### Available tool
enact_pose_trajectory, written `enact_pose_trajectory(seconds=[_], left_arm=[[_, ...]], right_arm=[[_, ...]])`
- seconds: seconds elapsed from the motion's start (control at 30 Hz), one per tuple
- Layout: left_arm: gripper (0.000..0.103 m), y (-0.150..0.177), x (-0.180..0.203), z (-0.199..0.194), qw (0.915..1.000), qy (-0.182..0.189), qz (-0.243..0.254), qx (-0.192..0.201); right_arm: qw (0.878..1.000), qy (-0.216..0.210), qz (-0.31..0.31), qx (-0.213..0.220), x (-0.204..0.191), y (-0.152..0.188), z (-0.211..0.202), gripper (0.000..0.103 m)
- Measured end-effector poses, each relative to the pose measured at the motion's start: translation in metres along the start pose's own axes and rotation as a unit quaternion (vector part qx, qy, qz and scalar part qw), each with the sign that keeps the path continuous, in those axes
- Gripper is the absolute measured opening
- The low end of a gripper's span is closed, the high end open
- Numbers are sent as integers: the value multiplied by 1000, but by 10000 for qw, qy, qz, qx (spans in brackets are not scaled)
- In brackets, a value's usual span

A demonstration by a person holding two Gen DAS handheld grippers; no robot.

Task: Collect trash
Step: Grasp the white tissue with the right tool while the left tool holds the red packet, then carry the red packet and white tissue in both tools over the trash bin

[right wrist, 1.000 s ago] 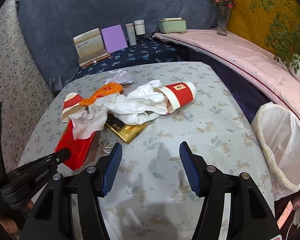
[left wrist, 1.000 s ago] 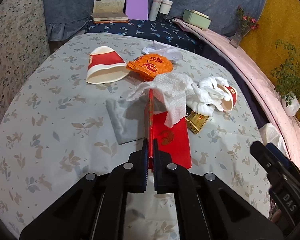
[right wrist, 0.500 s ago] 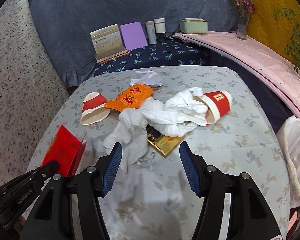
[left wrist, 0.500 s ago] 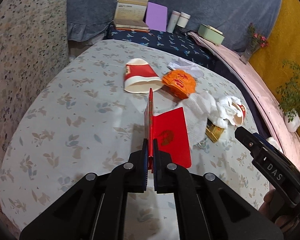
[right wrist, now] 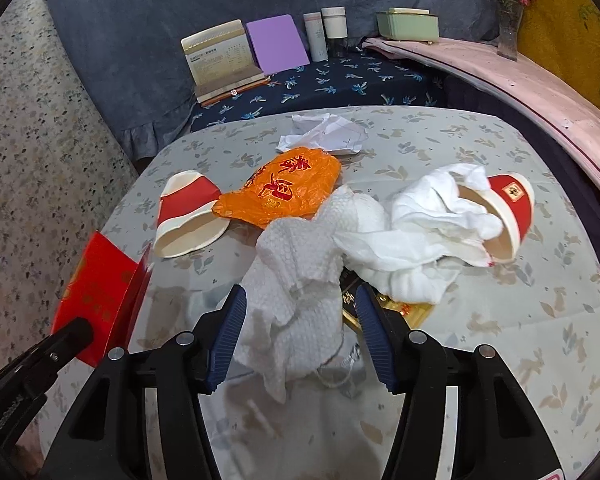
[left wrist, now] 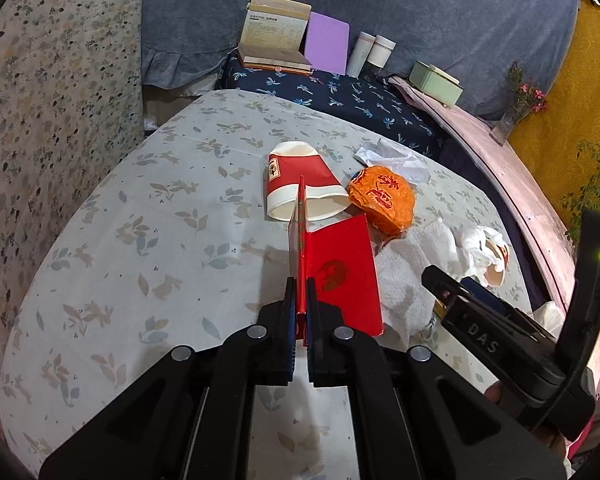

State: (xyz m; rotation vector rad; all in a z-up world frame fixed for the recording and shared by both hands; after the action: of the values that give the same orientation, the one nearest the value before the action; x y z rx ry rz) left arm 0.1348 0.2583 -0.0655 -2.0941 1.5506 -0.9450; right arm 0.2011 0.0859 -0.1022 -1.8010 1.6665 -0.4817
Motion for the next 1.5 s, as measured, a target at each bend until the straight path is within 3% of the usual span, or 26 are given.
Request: enact_pose_trajectory(seconds=[0.13,0.3,0.4,0.73,0.93,1.23,1.5], left_arm=[[3,-4,1,10,10000,2,16,-33],[3,-7,4,18,10000,8,41,-59],[3,-9,7,18,10000,9,49,-44],[3,-6,39,0,9995,157,259,88],[3,-1,72,-18,9980,336,506,196],[3,16,139,-37,9918,738,1008,259],[3,42,213,-43,9806,1191,1547,181]], right_arm=[[9999,18,77,-94,3,-6,20,47],[9996,-104,117,-241,6,-6,34,13],[9997,-199,111,-134,7,-6,27,7],[9972,-574,77,469,6,-18,-42,6],[9944,-588,163,867,26,-22,-90,6],[9903,-153,516,1284,88,-17,-146,6],[9826,427,946,1541,161,-1,-185,6]])
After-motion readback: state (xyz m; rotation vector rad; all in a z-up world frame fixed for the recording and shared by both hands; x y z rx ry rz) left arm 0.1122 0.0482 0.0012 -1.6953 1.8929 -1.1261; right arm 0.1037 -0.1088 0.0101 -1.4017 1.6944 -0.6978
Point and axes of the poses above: each gripper's, at about its wrist camera, not at the fingertips, and z roughly the way its jaws point, x to its right, y to its underside, the point moved 4 cm from there along z, roughly the way its jaws point, and after that the axes turned 3 degrees about x, right-handed, at the moved point
